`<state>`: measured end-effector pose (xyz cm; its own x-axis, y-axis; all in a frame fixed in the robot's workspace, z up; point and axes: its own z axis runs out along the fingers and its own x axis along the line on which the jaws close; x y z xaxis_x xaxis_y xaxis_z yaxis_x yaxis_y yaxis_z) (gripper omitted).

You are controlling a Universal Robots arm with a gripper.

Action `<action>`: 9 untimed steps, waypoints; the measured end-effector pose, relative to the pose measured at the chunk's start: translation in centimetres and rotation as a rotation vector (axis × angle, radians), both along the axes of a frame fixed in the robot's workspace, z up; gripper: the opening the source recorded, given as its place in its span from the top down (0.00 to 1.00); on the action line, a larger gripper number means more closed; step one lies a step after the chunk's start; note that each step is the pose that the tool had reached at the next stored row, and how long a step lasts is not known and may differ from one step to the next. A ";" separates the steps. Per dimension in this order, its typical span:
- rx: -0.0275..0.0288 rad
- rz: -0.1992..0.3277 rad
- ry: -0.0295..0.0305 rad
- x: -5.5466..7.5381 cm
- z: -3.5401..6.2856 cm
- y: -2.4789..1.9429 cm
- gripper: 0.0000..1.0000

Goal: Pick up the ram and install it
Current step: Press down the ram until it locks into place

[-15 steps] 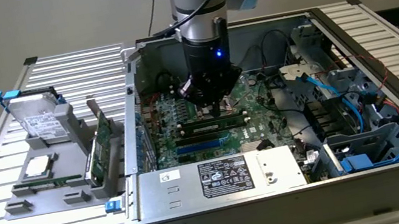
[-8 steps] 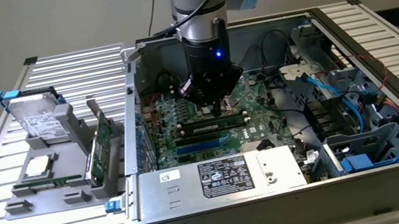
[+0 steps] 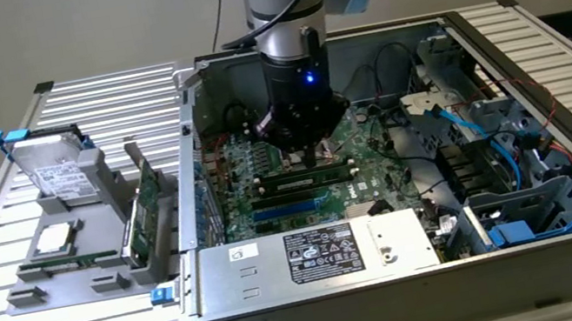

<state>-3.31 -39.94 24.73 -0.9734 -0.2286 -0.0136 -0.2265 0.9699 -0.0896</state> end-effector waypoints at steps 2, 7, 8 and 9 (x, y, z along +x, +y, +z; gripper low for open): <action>0.0000 -0.030 0.0000 0.0 0.00 0.00 0.89; 0.0000 -0.106 0.0000 0.0 0.00 0.00 0.89; 0.0000 -0.121 0.0000 0.0 0.00 0.00 0.89; 0.0000 -0.136 0.0000 0.0 0.00 0.00 0.89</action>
